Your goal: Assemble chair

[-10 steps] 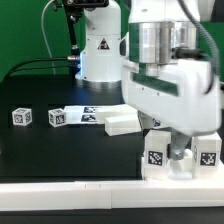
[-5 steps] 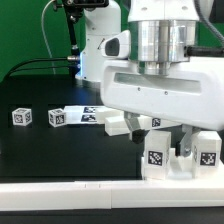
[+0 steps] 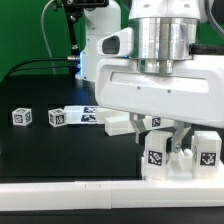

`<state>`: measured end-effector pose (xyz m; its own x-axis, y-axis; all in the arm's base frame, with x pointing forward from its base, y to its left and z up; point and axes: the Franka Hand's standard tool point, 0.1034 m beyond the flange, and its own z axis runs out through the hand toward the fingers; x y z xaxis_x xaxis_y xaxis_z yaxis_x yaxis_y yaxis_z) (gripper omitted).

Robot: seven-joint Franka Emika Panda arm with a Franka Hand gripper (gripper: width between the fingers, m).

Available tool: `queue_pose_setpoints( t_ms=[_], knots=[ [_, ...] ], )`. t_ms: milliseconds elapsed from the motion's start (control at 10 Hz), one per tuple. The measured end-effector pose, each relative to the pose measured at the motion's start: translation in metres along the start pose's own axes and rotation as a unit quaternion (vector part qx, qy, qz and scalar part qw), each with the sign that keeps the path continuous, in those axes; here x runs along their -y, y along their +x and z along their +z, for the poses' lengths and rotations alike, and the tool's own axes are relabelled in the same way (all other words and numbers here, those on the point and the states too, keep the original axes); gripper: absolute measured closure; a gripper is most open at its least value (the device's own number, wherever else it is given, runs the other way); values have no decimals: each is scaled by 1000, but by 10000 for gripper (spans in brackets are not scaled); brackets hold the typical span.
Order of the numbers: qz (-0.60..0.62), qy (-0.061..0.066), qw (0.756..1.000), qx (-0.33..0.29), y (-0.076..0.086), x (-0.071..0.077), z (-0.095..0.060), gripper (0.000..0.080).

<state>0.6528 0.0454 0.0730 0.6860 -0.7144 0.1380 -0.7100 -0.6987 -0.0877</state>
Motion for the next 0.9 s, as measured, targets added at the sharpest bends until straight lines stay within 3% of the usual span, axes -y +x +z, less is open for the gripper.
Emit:
queue_pose_setpoints(
  t_ms=[200,400,800,900],
  knots=[
    [97,-6,995,4,1,-1,0,515],
    [265,-15,964,15,2,-4,0,515],
    [549,-29,835,42,1,-6,0,515],
    [575,-31,817,41,1,-6,0,515]
  ],
)
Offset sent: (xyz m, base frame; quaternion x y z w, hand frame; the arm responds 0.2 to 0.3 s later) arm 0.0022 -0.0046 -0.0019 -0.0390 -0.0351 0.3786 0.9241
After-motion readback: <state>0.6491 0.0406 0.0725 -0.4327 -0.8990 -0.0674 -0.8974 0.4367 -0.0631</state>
